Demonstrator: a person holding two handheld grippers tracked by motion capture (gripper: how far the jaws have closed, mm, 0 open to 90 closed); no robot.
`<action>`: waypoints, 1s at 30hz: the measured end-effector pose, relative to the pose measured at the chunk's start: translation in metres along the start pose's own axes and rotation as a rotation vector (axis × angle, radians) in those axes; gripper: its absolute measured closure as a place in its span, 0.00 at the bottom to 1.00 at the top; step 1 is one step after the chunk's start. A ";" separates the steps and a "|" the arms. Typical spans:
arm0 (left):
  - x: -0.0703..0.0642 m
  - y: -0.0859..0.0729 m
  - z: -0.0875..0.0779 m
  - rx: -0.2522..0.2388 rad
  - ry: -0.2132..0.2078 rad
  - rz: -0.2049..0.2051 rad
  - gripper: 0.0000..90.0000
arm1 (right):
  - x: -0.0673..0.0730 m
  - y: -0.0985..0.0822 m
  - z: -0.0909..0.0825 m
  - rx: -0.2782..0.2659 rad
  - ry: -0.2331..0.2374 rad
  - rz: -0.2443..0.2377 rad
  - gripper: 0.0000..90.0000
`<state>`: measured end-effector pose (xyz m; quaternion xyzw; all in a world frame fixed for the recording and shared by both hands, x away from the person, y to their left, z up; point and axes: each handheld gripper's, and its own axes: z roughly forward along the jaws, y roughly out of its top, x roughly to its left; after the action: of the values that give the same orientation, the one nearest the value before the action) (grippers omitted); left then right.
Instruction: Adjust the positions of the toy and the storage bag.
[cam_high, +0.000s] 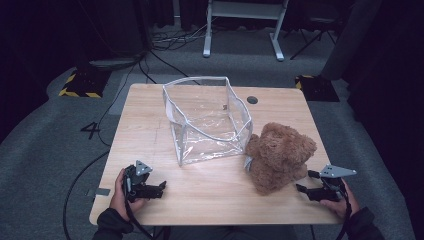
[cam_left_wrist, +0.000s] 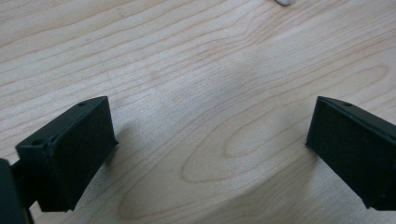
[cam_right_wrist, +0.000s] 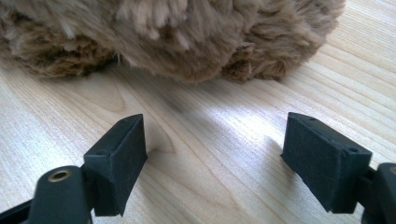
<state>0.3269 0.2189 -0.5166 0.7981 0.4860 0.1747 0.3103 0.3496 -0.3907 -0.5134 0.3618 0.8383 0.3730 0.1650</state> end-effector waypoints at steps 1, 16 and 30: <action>0.000 0.000 0.000 -0.003 0.001 -0.004 0.03 | 0.000 0.000 0.000 0.000 -0.001 -0.001 0.24; -0.025 0.012 -0.016 -0.078 -0.037 0.047 0.18 | 0.000 0.001 0.001 0.001 -0.007 -0.006 0.24; -0.023 0.030 -0.031 -0.142 -0.046 0.055 0.19 | 0.000 0.000 0.001 0.000 -0.006 -0.006 0.24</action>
<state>0.3181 0.1982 -0.4730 0.7909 0.4430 0.1986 0.3725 0.3502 -0.3903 -0.5135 0.3604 0.8389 0.3715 0.1685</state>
